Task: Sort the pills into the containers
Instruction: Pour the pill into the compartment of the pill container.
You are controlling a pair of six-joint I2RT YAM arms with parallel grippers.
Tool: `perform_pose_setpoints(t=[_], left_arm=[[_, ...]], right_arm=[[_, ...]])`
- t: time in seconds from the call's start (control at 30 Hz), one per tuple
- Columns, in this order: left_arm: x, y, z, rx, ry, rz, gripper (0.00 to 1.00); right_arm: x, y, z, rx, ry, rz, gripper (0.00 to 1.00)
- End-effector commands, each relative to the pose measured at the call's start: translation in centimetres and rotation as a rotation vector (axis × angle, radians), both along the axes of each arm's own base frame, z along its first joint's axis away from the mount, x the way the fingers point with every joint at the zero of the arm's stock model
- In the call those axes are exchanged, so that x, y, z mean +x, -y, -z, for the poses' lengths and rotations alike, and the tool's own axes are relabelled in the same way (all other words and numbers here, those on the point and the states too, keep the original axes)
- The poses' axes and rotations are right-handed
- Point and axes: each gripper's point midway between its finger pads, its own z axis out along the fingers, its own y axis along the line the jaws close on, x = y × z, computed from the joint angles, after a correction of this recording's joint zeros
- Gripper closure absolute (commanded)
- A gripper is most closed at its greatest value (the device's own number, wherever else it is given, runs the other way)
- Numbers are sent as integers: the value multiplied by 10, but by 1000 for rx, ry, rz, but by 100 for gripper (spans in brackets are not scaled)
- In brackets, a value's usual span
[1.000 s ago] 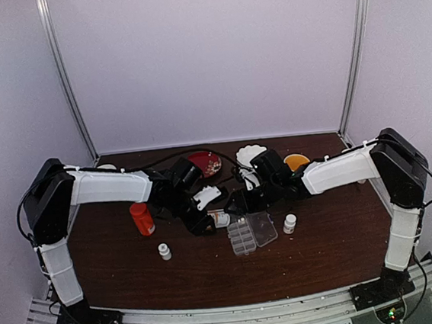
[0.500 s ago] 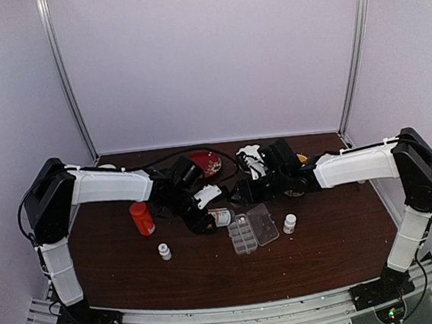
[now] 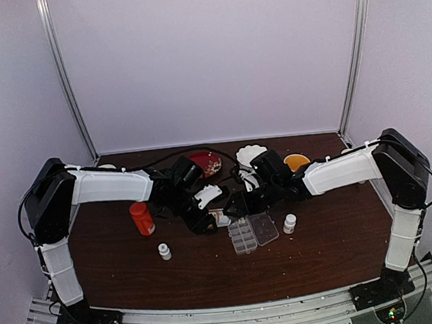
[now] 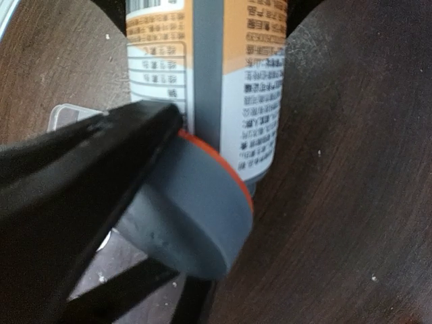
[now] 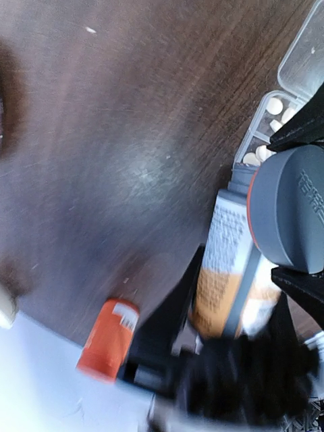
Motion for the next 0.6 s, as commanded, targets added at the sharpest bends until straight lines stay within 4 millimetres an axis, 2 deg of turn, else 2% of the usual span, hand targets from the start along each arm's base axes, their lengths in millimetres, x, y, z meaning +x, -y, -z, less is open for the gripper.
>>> perform_pose_setpoints(t=[0.0, 0.3, 0.37, 0.43, 0.57], left_arm=[[4, 11, -7, -46, 17, 14, 100], [5, 12, -11, -49, 21, 17, 100], [4, 11, -10, -45, 19, 15, 100], [4, 11, -10, -46, 19, 15, 100], [4, 11, -10, -47, 20, 12, 100]], right_arm=[[-8, 3, 33, -119, -51, -4, 100], [11, 6, -44, 32, 113, 44, 100], [11, 5, -56, 56, 135, 37, 100], [8, 3, -57, 73, 135, 22, 100], [5, 2, -37, 68, 87, 17, 100]])
